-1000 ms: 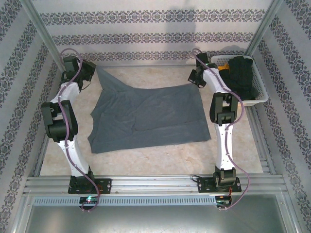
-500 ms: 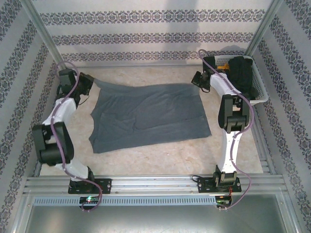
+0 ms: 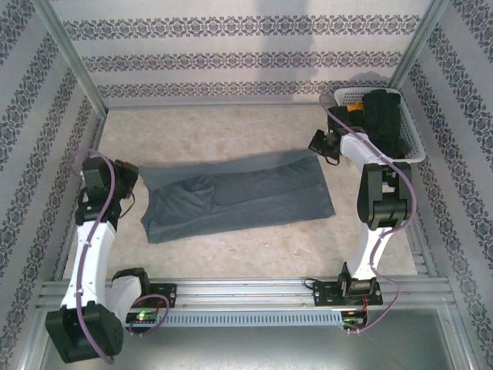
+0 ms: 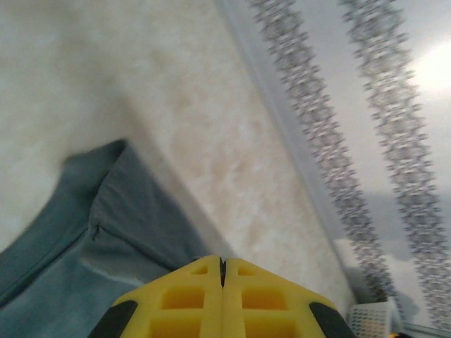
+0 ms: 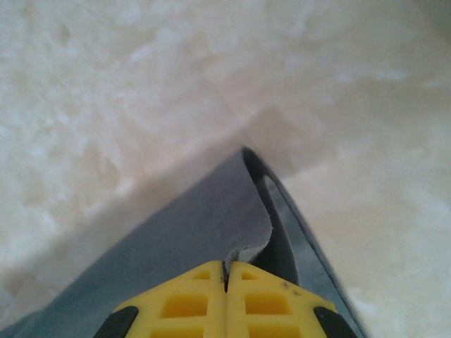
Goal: Fold and stack the t-shirts
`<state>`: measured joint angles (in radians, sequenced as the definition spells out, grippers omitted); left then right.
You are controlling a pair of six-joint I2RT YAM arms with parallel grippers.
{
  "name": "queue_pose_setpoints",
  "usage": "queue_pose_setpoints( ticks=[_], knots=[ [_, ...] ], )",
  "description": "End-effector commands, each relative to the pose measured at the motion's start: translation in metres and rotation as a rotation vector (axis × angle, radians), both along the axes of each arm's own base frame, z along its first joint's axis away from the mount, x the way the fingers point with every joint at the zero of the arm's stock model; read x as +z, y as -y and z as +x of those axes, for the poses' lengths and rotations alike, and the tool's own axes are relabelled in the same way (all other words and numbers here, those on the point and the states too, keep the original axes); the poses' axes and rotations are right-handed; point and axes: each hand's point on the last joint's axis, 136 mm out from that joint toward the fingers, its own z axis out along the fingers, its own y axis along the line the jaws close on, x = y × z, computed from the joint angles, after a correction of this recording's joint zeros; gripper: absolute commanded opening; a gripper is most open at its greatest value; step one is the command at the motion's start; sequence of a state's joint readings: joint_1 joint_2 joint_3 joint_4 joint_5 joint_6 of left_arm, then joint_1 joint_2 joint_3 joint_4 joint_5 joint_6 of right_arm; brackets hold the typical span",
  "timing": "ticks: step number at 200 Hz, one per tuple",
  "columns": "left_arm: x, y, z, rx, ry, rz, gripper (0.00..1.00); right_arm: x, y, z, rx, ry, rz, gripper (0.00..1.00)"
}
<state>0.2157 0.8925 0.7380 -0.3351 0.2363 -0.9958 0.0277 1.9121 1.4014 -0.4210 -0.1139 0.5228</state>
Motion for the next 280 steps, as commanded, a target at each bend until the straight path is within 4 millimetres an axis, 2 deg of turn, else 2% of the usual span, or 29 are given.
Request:
queue_pose_setpoints(
  ticks=[1,52,79,114,147,168,191,208,232,265,280],
  knots=[
    [-0.027,0.002,-0.031,0.032,-0.123,-0.009,0.0,-0.001,0.016,-0.015,-0.027,-0.002,-0.054,0.0],
    [-0.056,0.012,-0.063,0.029,-0.212,-0.053,0.0,-0.008,0.022,-0.037,-0.042,-0.02,-0.081,0.0],
    [-0.056,0.012,-0.071,0.034,-0.229,-0.052,0.0,-0.008,0.023,-0.045,-0.047,-0.028,-0.084,0.0],
    [-0.042,0.008,-0.084,0.057,-0.231,-0.018,0.0,-0.003,0.024,-0.052,-0.053,-0.022,-0.087,0.0],
    [-0.041,0.011,-0.093,0.061,-0.238,-0.031,0.0,-0.001,0.028,-0.068,-0.068,-0.038,-0.105,0.0],
    [-0.048,0.014,-0.099,0.058,-0.255,-0.046,0.0,-0.005,0.03,-0.082,-0.082,-0.05,-0.109,0.0],
    [-0.063,0.02,-0.105,0.045,-0.288,-0.083,0.0,-0.02,0.029,-0.096,-0.091,-0.091,-0.1,0.0],
    [-0.073,0.023,-0.109,0.043,-0.303,-0.1,0.0,-0.033,0.024,-0.103,-0.083,-0.131,-0.073,0.11],
    [-0.086,0.033,-0.113,0.013,-0.321,-0.147,0.0,-0.03,0.026,-0.106,-0.093,-0.154,-0.08,0.26],
    [-0.101,0.044,-0.123,-0.012,-0.349,-0.172,0.0,-0.005,0.033,-0.105,-0.132,-0.1,-0.108,0.3],
    [-0.104,0.045,-0.12,-0.02,-0.342,-0.178,0.0,0.001,0.03,-0.103,-0.135,-0.088,-0.094,0.3]
  ],
)
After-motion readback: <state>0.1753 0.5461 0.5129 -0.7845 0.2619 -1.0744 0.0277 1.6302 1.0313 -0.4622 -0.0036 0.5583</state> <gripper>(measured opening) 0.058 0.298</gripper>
